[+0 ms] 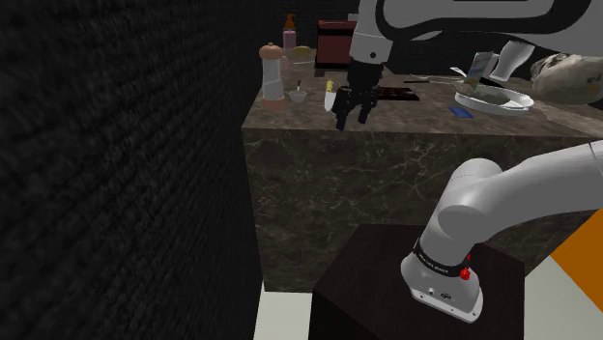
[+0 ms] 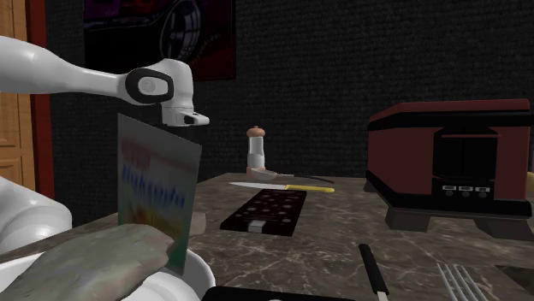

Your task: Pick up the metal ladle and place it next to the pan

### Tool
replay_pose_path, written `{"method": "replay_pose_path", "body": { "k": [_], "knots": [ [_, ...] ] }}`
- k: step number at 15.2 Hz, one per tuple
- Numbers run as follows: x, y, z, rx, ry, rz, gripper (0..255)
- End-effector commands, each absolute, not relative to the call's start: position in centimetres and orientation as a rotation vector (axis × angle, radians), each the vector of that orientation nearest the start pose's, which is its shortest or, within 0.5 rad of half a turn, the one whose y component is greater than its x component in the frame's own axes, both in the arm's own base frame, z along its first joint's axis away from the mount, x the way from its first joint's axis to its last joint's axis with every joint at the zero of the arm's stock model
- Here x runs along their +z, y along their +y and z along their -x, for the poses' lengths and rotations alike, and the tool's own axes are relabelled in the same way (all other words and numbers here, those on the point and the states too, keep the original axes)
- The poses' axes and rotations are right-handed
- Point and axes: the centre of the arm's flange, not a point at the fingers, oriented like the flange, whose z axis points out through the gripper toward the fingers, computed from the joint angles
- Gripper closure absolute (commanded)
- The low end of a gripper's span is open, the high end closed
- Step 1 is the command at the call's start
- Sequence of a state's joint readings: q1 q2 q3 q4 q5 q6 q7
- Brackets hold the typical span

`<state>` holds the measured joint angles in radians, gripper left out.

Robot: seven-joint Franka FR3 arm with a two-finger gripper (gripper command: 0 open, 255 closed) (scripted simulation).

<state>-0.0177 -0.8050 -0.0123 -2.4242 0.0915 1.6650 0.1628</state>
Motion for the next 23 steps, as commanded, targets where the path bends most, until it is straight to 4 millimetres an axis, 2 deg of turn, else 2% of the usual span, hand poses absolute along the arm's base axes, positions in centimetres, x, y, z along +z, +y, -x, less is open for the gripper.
{"method": "replay_pose_path", "body": {
  "k": [1, 6, 12, 17, 23],
  "knots": [
    [57.3, -0.1, -31.0, -0.059, 0.297, 3.023, 0],
    [58.1, -1.4, -37.3, -0.057, 0.501, 2.993, 0],
    [58.9, -4.1, -44.6, -0.053, 0.742, 2.94, 0],
    [59.5, -7.2, -50.3, -0.051, 0.939, 2.881, 0],
    [60.2, -11.9, -56.5, -0.047, 1.169, 2.794, 0]
  ]
}}
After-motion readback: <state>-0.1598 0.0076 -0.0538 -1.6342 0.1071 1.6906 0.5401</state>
